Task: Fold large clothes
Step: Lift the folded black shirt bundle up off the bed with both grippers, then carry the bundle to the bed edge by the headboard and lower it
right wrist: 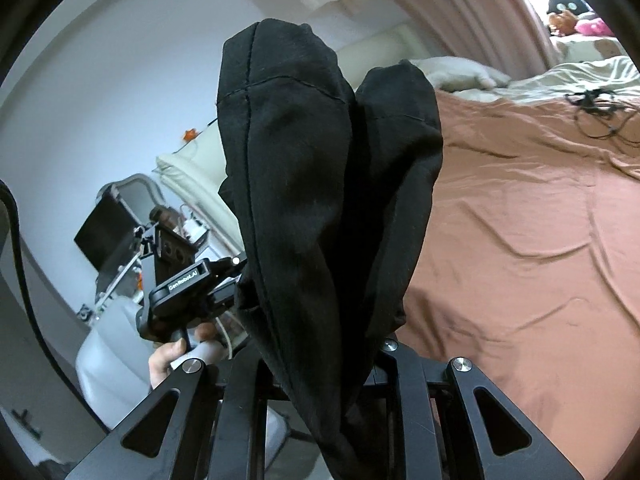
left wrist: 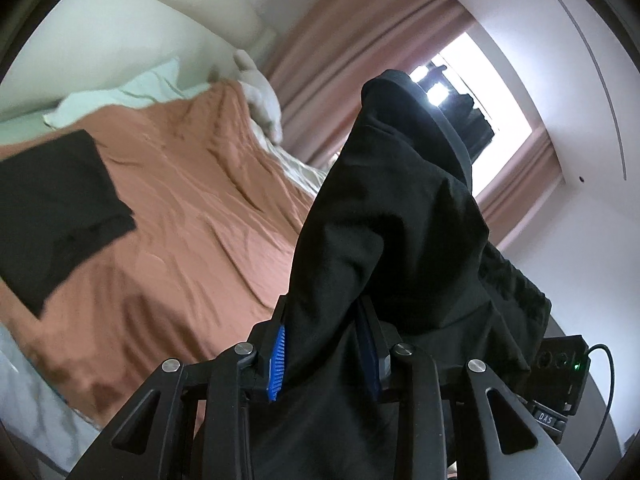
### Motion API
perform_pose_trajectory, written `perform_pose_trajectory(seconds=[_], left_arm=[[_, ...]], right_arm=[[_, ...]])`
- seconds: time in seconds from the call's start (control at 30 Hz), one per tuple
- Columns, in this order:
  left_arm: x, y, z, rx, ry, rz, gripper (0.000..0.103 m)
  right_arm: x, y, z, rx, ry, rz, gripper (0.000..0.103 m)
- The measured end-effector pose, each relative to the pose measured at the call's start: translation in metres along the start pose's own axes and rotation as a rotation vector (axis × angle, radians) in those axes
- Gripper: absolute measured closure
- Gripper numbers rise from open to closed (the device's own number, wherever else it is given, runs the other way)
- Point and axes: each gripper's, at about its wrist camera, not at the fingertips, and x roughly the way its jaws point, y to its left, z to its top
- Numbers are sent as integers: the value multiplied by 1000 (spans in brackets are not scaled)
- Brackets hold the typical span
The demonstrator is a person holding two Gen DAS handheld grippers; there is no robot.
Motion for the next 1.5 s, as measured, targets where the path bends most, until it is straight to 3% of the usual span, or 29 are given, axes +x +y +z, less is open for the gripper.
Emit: perform_pose_trajectory(seconds=[0.53,0.97,1.17,1.5], left_arm=[[-113,114,100,-44,-173,92,71],[-165,195,174,-49,-269,205,72],[-159,223,203,-48,-269,245,72],[-89,287,229,-112,-217,241,72]], right_arm=[[159,84,26,-75,109,164,85],[293,119,47,-27,197,321,85],[341,95,49,76,226,411,85],[390,14,51,195,267,394,85]])
